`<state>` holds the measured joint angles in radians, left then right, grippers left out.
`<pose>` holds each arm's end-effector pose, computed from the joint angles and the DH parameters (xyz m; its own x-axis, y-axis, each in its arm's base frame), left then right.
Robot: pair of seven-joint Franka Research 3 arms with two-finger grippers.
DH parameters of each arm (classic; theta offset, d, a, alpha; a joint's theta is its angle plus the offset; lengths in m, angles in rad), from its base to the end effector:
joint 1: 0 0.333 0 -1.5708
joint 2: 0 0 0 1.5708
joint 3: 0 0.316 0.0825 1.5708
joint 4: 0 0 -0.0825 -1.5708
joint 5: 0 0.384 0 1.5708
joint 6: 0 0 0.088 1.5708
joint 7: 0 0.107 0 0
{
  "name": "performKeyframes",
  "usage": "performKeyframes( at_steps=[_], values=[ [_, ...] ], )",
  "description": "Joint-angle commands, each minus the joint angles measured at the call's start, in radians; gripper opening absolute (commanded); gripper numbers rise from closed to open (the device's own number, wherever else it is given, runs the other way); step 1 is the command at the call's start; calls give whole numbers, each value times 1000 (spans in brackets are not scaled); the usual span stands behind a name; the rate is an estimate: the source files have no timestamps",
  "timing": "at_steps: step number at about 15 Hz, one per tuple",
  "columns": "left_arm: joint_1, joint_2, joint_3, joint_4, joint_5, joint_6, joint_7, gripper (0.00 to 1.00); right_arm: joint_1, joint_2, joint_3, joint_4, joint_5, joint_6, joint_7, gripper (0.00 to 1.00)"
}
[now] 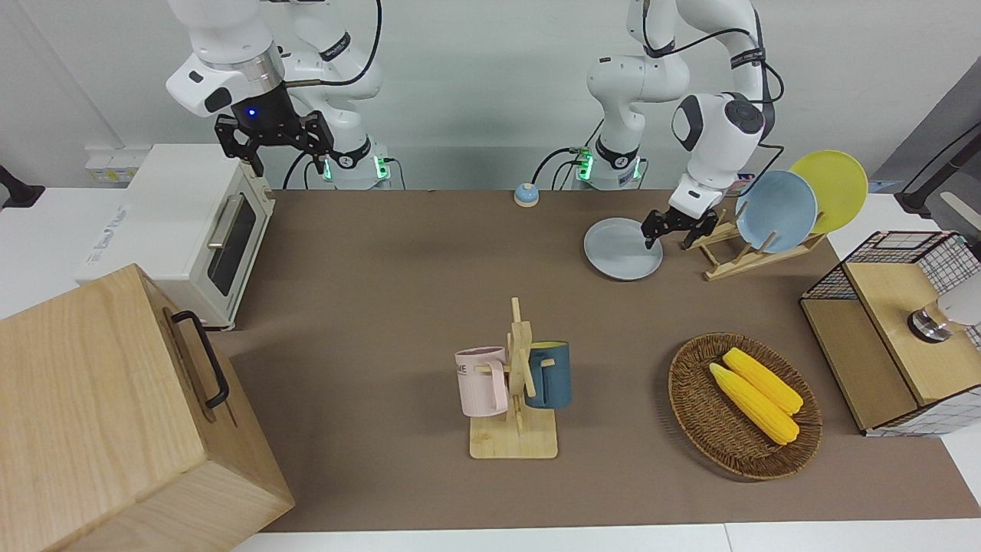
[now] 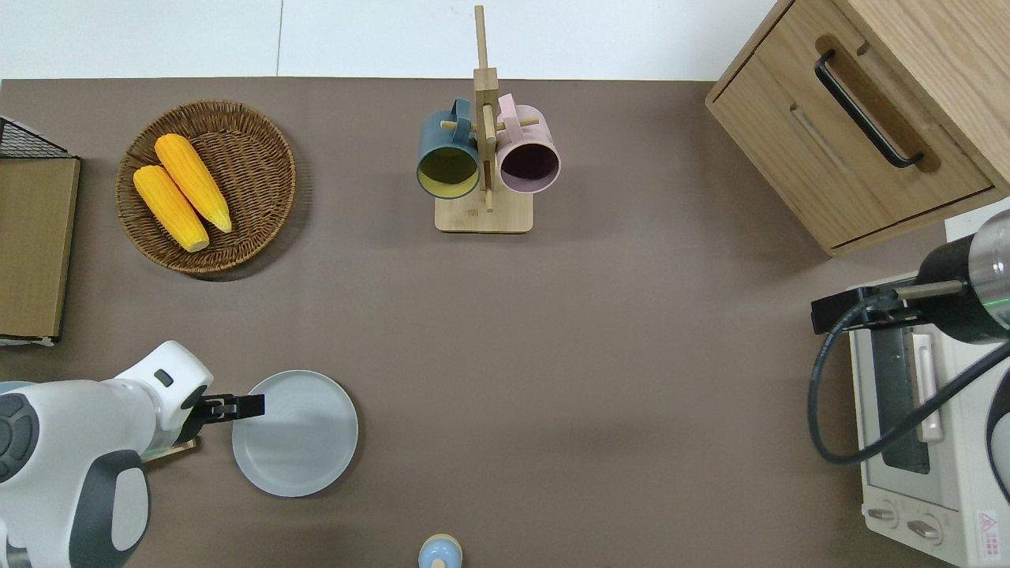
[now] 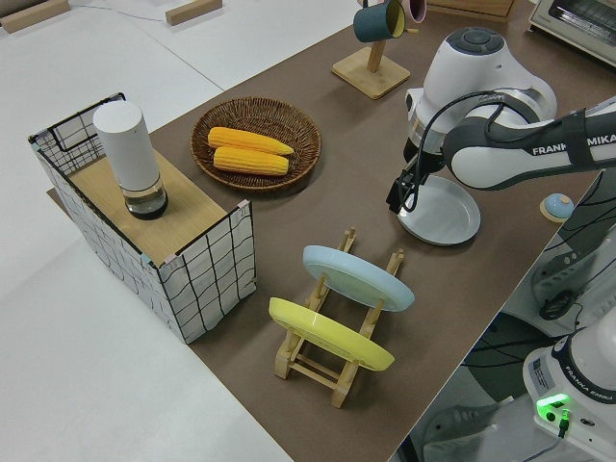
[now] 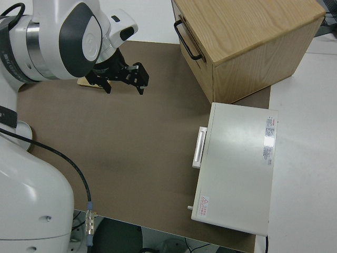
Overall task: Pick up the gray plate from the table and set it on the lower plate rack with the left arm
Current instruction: 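Move the left gripper over the gray plate's edge nearest the rack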
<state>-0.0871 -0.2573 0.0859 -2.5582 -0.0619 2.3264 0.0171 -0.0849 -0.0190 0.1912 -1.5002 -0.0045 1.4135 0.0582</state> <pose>0.4313 -0.0022 0.3599 0.9995 0.0219 0.0238 0.0202 -0.9975 0.0674 0.5292 0.0571 0.6541 0.9966 0.0469 -0.0674 0.0478 -0.9988 0.0120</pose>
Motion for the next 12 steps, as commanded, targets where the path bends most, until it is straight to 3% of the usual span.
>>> performKeyframes(
  at_steps=[1, 12],
  values=[
    [-14, -27, -9, -57, 28, 50, 4, 991, -7, -2, 7, 6, 6, -15, -1, 987],
    [-16, 26, -17, -109, 33, 165, 4, 991, -7, -2, 5, 6, 6, -15, 0, 990]
  ],
)
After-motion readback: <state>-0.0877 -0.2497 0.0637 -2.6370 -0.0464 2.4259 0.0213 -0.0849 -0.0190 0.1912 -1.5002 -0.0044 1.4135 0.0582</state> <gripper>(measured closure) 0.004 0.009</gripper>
